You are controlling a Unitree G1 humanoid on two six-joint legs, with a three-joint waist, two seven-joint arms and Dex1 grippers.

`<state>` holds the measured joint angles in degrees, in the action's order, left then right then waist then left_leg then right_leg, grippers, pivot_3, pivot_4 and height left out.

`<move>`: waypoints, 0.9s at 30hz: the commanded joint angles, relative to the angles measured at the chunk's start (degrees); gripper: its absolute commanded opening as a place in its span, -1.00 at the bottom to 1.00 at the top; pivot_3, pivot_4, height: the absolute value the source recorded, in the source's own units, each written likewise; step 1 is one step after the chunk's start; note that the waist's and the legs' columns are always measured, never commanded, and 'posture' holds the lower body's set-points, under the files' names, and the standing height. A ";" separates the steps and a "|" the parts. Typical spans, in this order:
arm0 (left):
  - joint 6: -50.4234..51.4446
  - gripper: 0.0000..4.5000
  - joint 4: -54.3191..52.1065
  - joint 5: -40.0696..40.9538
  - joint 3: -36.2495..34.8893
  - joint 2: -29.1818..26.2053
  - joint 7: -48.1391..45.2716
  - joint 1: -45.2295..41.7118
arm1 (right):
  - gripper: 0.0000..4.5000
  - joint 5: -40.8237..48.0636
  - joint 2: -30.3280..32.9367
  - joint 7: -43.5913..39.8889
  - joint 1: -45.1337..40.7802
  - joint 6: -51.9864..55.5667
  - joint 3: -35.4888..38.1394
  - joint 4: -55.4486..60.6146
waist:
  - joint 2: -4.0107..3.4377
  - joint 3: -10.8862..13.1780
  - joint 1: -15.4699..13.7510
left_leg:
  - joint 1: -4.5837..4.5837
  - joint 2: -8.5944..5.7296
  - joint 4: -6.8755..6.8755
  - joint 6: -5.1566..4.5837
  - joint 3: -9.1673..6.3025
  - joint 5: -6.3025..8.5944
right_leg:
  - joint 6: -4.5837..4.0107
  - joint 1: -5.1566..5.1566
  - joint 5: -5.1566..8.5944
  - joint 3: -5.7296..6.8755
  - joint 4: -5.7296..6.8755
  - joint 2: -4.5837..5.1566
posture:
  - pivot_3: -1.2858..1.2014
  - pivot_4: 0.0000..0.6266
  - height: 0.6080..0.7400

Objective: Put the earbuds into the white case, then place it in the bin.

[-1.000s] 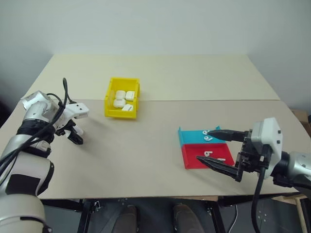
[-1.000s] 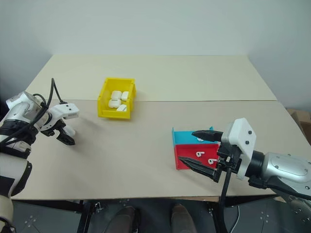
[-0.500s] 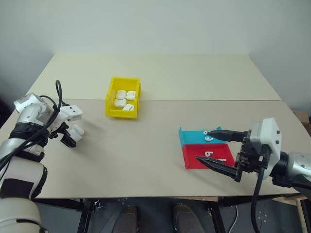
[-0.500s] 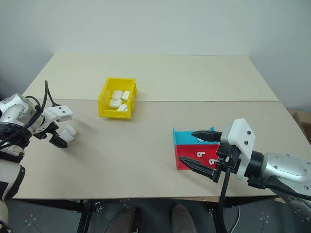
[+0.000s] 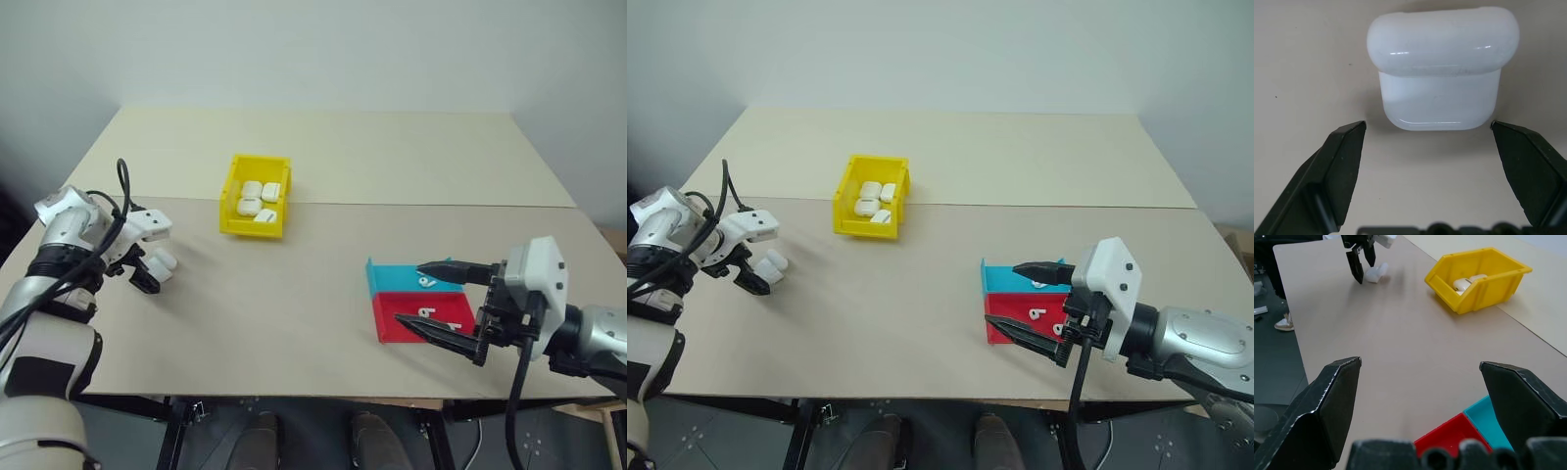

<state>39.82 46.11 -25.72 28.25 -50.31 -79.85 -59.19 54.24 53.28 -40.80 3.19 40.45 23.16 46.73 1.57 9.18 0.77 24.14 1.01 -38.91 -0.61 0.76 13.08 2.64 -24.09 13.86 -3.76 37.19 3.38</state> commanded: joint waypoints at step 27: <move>-5.13 0.97 6.12 -1.89 0.37 0.78 -2.17 -4.99 | 1.00 -0.52 0.13 -0.68 0.31 -1.69 1.64 1.17 | 0.05 0.03 -0.03 | 0.08 0.00 -0.02 0.00 -0.02 0.00 | 0.01 -0.03 0.00 0.05 -0.03 0.01 | 0.03 -0.52 1.00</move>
<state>35.04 51.85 -26.94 28.97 -49.14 -82.62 -62.51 53.57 53.28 -41.16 3.56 40.37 23.18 46.74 1.62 9.21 0.74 24.22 1.01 -38.93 -0.61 0.74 13.08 2.64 -24.12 13.86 -3.71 37.16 3.39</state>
